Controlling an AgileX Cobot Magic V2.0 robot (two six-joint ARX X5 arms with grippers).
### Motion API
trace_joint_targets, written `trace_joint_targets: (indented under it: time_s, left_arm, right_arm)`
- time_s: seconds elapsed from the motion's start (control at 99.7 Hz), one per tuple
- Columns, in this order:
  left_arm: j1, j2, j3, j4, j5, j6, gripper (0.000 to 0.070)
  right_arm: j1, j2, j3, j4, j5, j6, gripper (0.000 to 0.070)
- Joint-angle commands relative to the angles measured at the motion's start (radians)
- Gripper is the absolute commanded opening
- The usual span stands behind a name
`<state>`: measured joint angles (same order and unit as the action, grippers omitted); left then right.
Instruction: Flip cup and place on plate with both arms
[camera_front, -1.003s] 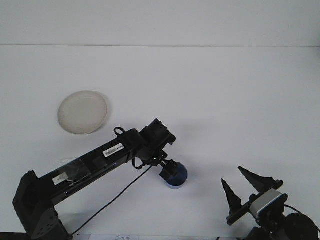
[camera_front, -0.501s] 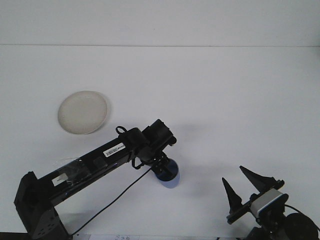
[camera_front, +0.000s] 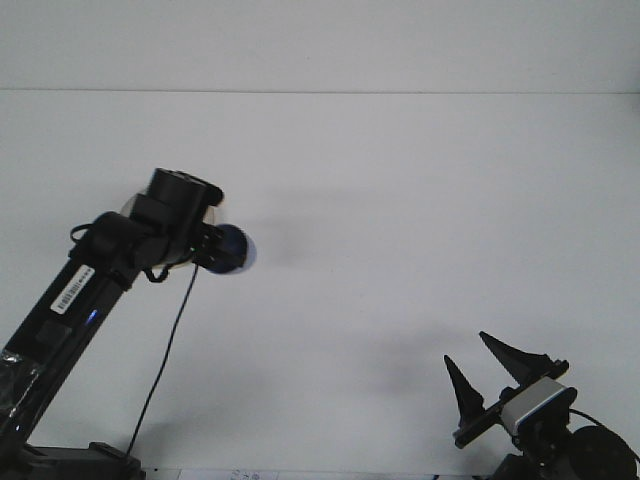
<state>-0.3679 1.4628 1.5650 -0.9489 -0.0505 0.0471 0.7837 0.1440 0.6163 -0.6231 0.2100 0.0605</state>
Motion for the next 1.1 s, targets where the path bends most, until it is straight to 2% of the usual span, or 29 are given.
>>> trace_joint_targets:
  time_s: [0.0,0.12,0.261,0.511,0.682,0.732,0.852,0.882,1.093]
  left_arm:
    - [0.124,0.042,0.014,0.018,-0.005,0.020,0.0006]
    - [0.299,0.105,0.014,0.083,0.003,0.000,0.0006]
    - [0.408,0.201,0.014,0.153,0.003,-0.011,0.0006]
    - [0.453,0.332,0.014,0.197,0.006,-0.013,0.0007]
    - [0.453,0.365,0.014,0.233,0.052,-0.018,0.0025]
    - [0.453,0.365,0.014,0.242,0.062,-0.034,0.0091]
    - [0.452,0.365,0.033,0.230,0.070,-0.041,0.0469]
    - [0.452,0.365,0.041,0.222,0.070,-0.043,0.0508]
    - [0.453,0.343,0.166,0.114,0.070,-0.079,0.0522]
  right_arm:
    - [0.008,0.001,0.004,0.008,0.001,0.011,0.0438]
    - [0.008,0.001,0.004,0.008,0.001,0.011,0.0438]
    - [0.008,0.001,0.004,0.008,0.000,0.011,0.0438]
    - [0.008,0.001,0.004,0.008,0.001,0.011,0.0438]
    - [0.008,0.001,0.004,0.008,0.001,0.011,0.0438]
    - [0.008,0.001,0.004,0.008,0.001,0.011,0.0438]
    - [0.008,0.001,0.004,0.008,0.001,0.011,0.0438]
    - [0.008,0.001,0.004,0.008,0.001,0.011,0.0438]
    - [0.008,0.001,0.004,0.008,0.001,0.011,0.0438]
